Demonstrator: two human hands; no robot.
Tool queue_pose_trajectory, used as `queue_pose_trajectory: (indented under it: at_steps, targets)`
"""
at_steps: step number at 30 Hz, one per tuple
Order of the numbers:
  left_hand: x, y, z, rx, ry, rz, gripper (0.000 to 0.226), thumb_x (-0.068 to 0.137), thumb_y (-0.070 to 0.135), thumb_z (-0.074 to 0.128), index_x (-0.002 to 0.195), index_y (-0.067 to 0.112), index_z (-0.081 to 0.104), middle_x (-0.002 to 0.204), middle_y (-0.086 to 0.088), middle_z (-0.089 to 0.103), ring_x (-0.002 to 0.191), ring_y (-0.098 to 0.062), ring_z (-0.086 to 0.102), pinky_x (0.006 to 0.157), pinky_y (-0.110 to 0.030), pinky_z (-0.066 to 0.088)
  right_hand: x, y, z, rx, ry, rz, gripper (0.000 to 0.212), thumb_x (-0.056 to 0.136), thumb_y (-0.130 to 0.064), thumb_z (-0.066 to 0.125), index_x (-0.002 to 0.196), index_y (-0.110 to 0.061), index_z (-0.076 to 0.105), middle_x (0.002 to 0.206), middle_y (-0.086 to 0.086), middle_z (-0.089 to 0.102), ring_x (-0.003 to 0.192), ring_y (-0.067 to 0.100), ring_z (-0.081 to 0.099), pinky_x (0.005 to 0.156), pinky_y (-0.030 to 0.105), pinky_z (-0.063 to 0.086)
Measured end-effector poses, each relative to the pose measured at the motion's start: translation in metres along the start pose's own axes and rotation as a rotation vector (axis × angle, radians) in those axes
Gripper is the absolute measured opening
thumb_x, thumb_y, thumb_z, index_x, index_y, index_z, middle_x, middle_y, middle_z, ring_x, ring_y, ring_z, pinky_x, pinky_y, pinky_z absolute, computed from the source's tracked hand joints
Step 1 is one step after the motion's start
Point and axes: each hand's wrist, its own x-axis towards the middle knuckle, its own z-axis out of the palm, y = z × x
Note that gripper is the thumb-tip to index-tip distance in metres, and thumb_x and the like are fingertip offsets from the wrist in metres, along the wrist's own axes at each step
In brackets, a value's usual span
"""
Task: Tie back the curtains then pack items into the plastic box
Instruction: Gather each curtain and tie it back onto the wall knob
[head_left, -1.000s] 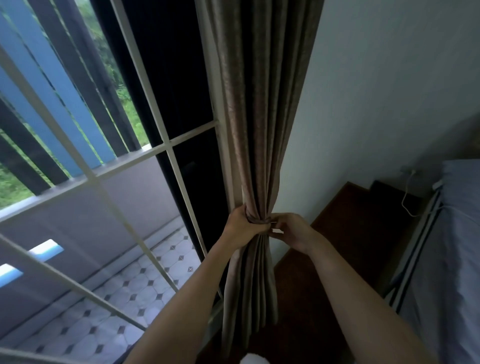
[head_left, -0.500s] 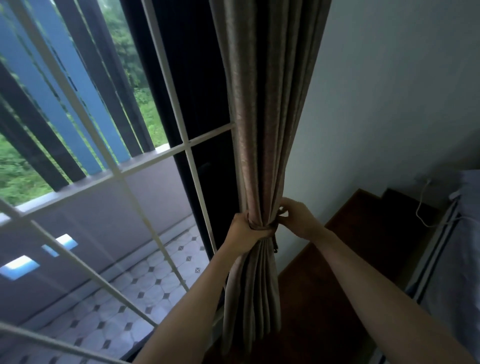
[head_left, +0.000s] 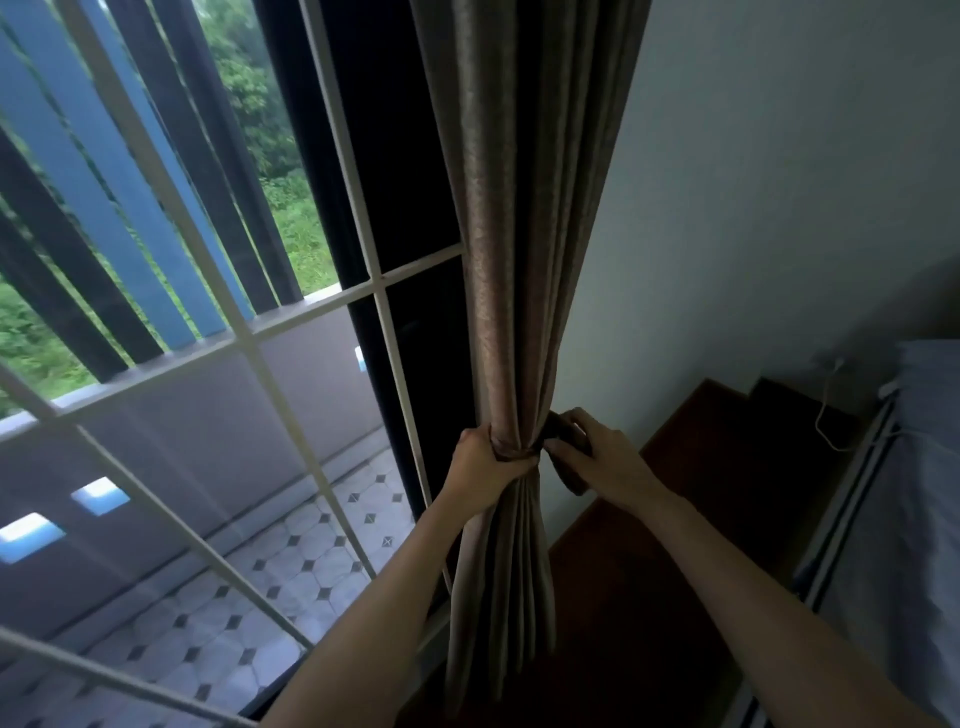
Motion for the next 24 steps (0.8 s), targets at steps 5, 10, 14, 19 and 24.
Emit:
queue_pose_trajectory:
  at_steps: [5, 10, 14, 19, 24]
  targets:
    - [-0.002, 0.001, -0.003, -0.007, -0.015, -0.002, 0.062, 0.065, 0.044, 0.081, 0.118, 0.022, 0.059, 0.108, 0.003, 0.066, 0.103, -0.013, 0.062, 0.092, -0.03, 0.052, -0.031, 0.024, 0.02, -0.394, 0.243, -0.11, 0.021, 0.097, -0.026, 0.056, 0.115, -0.018, 0.062, 0.08, 0.003, 0.069, 0.065, 0.019, 0.064, 0.055, 0.023, 0.045]
    - [-0.016, 0.011, -0.009, -0.053, 0.089, -0.029, 0.062, 0.064, 0.037, 0.086, 0.112, 0.021, 0.05, 0.105, 0.009, 0.061, 0.094, -0.005, 0.059, 0.076, -0.015, 0.049, -0.065, 0.037, 0.061, -0.51, 0.232, -0.01, 0.047, 0.093, -0.019, 0.056, 0.139, -0.022, 0.05, 0.079, 0.003, 0.067, 0.061, 0.024, 0.064, 0.054, 0.04, 0.054]
    - [-0.045, 0.007, -0.001, 0.16, 0.321, 0.077, 0.035, 0.079, 0.052, 0.069, 0.079, 0.02, 0.055, 0.072, 0.009, 0.055, 0.064, -0.005, 0.053, 0.057, -0.022, 0.039, -0.071, 0.011, 0.085, -0.571, 0.275, 0.009, 0.059, 0.072, -0.016, 0.079, 0.128, -0.013, 0.062, 0.053, -0.006, 0.057, 0.038, 0.013, 0.053, 0.035, 0.023, 0.039]
    - [-0.057, 0.019, 0.014, 0.479, 0.296, 0.173, 0.057, 0.084, 0.073, 0.043, 0.059, 0.023, 0.054, 0.052, 0.011, 0.055, 0.049, -0.004, 0.054, 0.056, -0.026, 0.048, -0.068, -0.003, 0.119, -0.635, 0.34, -0.059, 0.052, 0.073, -0.01, 0.074, 0.123, -0.008, 0.059, 0.067, -0.005, 0.065, 0.031, 0.007, 0.043, 0.033, 0.015, 0.026]
    - [-0.047, 0.029, 0.004, 0.564, 0.213, 0.119, 0.029, 0.09, 0.036, 0.059, 0.068, 0.018, 0.058, 0.065, 0.004, 0.063, 0.064, -0.018, 0.062, 0.067, -0.035, 0.051, -0.062, -0.013, 0.115, -0.018, 0.251, 0.047, 0.042, 0.096, -0.024, 0.05, 0.137, -0.028, 0.045, 0.084, -0.005, 0.067, 0.064, 0.01, 0.062, 0.055, 0.018, 0.041]
